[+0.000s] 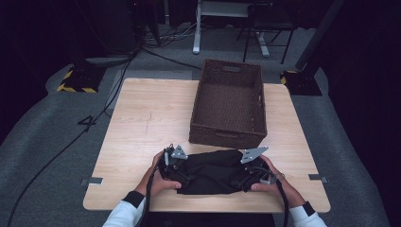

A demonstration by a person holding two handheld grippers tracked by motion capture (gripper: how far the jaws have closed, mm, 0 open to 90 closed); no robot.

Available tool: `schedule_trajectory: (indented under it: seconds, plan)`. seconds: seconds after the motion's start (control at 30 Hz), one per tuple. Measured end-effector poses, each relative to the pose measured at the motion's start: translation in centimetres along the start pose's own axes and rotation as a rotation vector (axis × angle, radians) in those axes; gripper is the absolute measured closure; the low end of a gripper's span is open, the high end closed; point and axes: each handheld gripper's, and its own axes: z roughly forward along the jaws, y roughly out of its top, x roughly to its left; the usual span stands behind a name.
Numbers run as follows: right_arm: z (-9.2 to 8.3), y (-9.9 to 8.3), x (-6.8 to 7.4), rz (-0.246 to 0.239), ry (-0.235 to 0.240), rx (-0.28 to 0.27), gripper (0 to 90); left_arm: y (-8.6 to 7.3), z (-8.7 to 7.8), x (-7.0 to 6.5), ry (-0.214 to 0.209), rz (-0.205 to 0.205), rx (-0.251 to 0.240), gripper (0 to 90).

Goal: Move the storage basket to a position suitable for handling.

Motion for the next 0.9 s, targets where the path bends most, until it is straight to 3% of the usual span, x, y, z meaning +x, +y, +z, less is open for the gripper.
schedule_trajectory:
  seconds: [0.1, 0.17, 0.27, 0.3, 0.33, 0.4, 0.43, 0.47, 0.53, 0.6, 0.63, 0.67, 0.8, 0.83, 0.9]
  plan:
    - [-0.8, -1.1, 0.3, 0.035, -0.02, -0.026, 3.2, 1.0, 0.3, 0.4, 0.074, 0.031, -0.013, 0.3]
    - [-1.4, -1.8, 0.4, 0.052, -0.031, -0.039, 7.9, 1.5, 0.3, 0.5, 0.083, 0.038, -0.015, 0.2]
    - [-2.4, -2.9, 0.3, 0.108, -0.06, -0.072, 12.2, 1.4, -0.5, 0.6, 0.073, 0.012, -0.024, 1.2]
    - [-2.8, -3.3, 0.1, 0.132, -0.069, -0.088, 13.7, 1.1, -1.5, 0.7, 0.05, 0.014, -0.052, 13.7]
    - [-2.8, -3.3, 0.1, 0.132, -0.069, -0.088, 13.7, 1.1, -1.5, 0.7, 0.05, 0.014, -0.052, 21.9]
    - [-3.0, -3.4, -0.2, 0.149, -0.083, -0.098, 15.0, 0.6, -2.9, 0.5, 0.047, 0.006, -0.081, 20.3]
    - [-3.2, -3.4, -0.2, 0.159, -0.09, -0.111, 15.3, 0.4, -3.3, 0.4, 0.04, -0.002, -0.086, 11.8]
    - [-3.3, -3.3, -0.2, 0.162, -0.097, -0.124, 15.4, 0.1, -3.6, 0.2, 0.028, 0.0, -0.087, 11.0]
    - [-3.6, -3.1, -0.1, 0.167, -0.111, -0.149, 15.5, -0.4, -4.2, -0.3, 0.013, 0.025, -0.083, 21.6]
    - [-3.9, -2.7, -0.1, 0.18, -0.132, -0.175, 15.5, -0.8, -4.6, -0.8, 0.001, 0.016, -0.095, 12.7]
    - [-3.9, -2.5, -0.1, 0.186, -0.139, -0.183, 15.6, -0.9, -4.7, -1.0, -0.011, 0.013, -0.099, 13.7]
    - [-4.0, -2.3, -0.1, 0.189, -0.143, -0.193, 15.6, -0.8, -4.7, -1.3, -0.015, 0.025, -0.094, 18.2]
    - [-3.2, -1.3, -0.5, 0.204, -0.176, -0.176, 14.5, 0.1, -3.3, -2.1, -0.014, 0.049, -0.065, 15.1]
    - [-3.0, -1.2, -0.6, 0.206, -0.179, -0.17, 13.0, 0.6, -2.3, -2.1, 0.022, 0.048, -0.045, 16.3]
    - [-2.8, -1.1, -0.9, 0.208, -0.183, -0.16, 9.1, 0.8, -1.7, -1.8, 0.016, 0.034, -0.035, 15.7]
